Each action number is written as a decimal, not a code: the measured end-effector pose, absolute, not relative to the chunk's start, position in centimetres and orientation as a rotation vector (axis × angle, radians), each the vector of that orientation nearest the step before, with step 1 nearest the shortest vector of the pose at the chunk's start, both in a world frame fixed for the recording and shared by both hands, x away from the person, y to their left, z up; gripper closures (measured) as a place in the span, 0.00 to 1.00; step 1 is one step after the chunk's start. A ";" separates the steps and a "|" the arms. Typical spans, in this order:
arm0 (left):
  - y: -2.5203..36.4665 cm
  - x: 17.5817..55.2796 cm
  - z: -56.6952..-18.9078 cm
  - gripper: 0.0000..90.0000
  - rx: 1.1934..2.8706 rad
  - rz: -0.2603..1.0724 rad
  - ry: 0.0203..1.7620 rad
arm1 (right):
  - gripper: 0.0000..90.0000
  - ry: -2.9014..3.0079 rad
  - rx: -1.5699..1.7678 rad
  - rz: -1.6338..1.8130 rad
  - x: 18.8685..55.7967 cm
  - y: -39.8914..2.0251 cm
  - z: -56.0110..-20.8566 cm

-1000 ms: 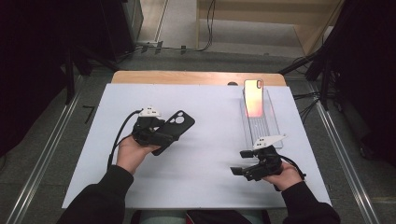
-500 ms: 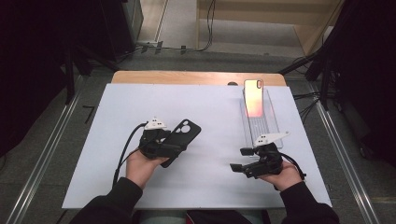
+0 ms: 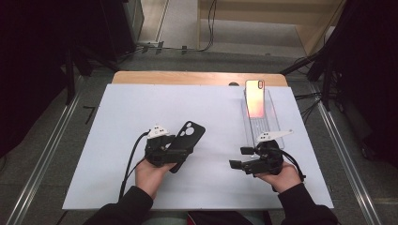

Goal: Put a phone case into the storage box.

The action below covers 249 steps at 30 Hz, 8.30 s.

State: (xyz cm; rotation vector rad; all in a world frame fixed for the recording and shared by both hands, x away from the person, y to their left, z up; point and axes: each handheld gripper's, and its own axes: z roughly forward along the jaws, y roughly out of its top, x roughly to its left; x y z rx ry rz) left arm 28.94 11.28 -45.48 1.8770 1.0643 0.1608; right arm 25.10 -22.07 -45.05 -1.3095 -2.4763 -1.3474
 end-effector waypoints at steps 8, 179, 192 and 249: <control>10.5 28.2 -45.8 0.16 1.825 0.195 1.075 | 0.21 -2.437 -1.398 -1.344 25.1 -21.5 -44.4; 11.6 30.6 -40.3 0.18 2.046 -0.189 0.557 | 0.86 -2.388 -0.866 -1.593 29.8 -18.2 -39.2; 11.4 31.1 -39.8 0.19 2.018 -0.219 0.516 | 0.86 -2.373 -0.796 -1.563 29.8 -17.4 -39.6; 13.0 31.6 -38.6 0.85 2.061 -0.348 0.574 | 0.39 -2.428 -0.748 -1.624 29.4 -17.0 -39.6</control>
